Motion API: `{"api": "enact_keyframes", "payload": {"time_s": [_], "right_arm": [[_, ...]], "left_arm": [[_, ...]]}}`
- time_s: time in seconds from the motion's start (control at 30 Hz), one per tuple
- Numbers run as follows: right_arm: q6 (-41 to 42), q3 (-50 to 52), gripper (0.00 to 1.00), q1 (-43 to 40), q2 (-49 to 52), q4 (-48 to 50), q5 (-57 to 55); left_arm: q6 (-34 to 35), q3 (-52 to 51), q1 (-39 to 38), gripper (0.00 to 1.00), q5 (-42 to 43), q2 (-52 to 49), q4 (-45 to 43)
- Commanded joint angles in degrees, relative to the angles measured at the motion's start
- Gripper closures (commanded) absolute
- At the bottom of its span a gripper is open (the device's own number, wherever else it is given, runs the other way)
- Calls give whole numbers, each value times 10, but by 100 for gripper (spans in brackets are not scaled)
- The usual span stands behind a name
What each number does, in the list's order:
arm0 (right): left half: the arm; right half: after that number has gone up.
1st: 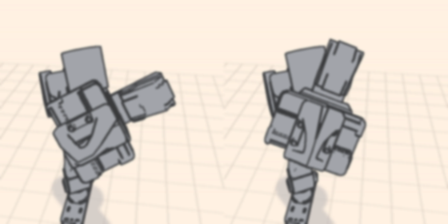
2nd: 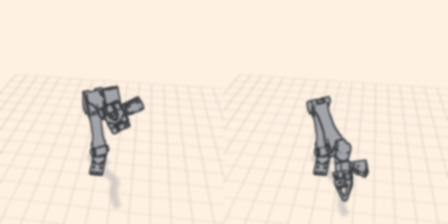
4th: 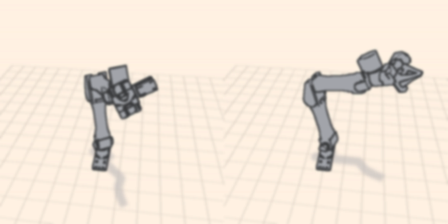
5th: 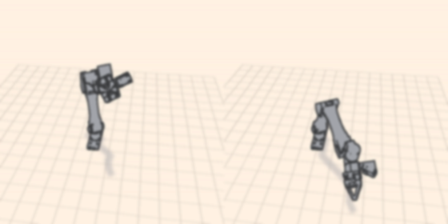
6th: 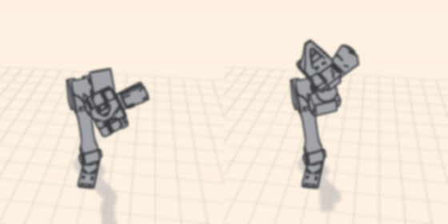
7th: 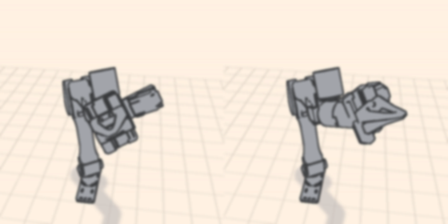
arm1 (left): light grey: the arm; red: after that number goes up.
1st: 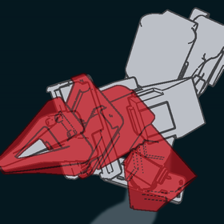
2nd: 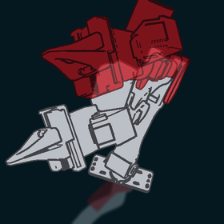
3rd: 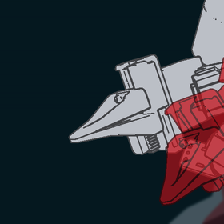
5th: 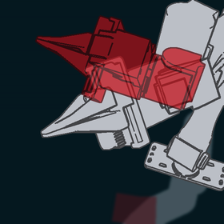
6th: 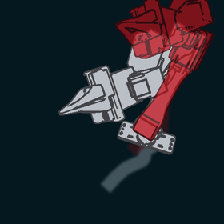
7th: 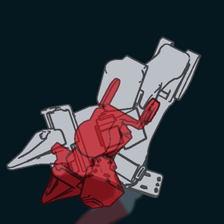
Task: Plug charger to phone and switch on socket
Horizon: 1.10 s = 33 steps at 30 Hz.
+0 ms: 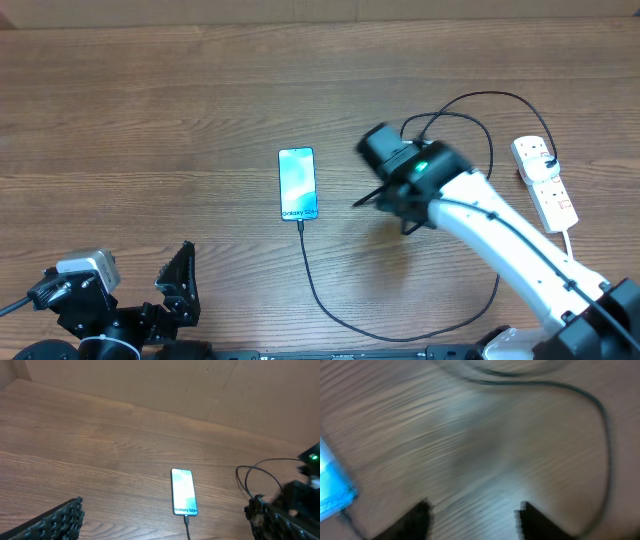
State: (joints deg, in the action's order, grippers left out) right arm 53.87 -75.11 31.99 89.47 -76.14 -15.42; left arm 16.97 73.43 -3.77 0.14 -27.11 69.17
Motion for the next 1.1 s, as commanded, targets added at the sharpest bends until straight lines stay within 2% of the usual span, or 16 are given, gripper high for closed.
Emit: {"api": "enact_keyframes", "payload": {"time_s": [0.0,0.1,0.27,0.3,0.33,0.5,0.67,0.8,1.07], "right_arm": [[53,-14,57,-77,-10,-30,-12],[45,-14,60,-168,-10,-46,-12],[7,-14,85,-315,-10,-15,-8],[-7,-14,94,-344,-10,-4,-5],[-25,-14,96,-373,-9,8,-3],[-125,-14,96,-491,3,73,91],[-142,-18,96,-586,41,116,141],[-177,-48,96,-615,90,121,172],[-217,-202,96,-620,224,46,170]], "left_arm": [[-2,-3,-4,0,-17,2,-4],[-3,-3,-4,0,-23,2,-3],[-2,-3,-4,0,-22,2,7],[-2,-3,-4,0,-22,2,12],[-2,-3,-4,0,-22,2,16],[-2,-3,-4,0,-22,2,53],[-2,-3,-4,1,-22,2,103],[-2,-3,-4,0,-22,2,133],[-2,-3,-4,0,-22,2,151]]}}
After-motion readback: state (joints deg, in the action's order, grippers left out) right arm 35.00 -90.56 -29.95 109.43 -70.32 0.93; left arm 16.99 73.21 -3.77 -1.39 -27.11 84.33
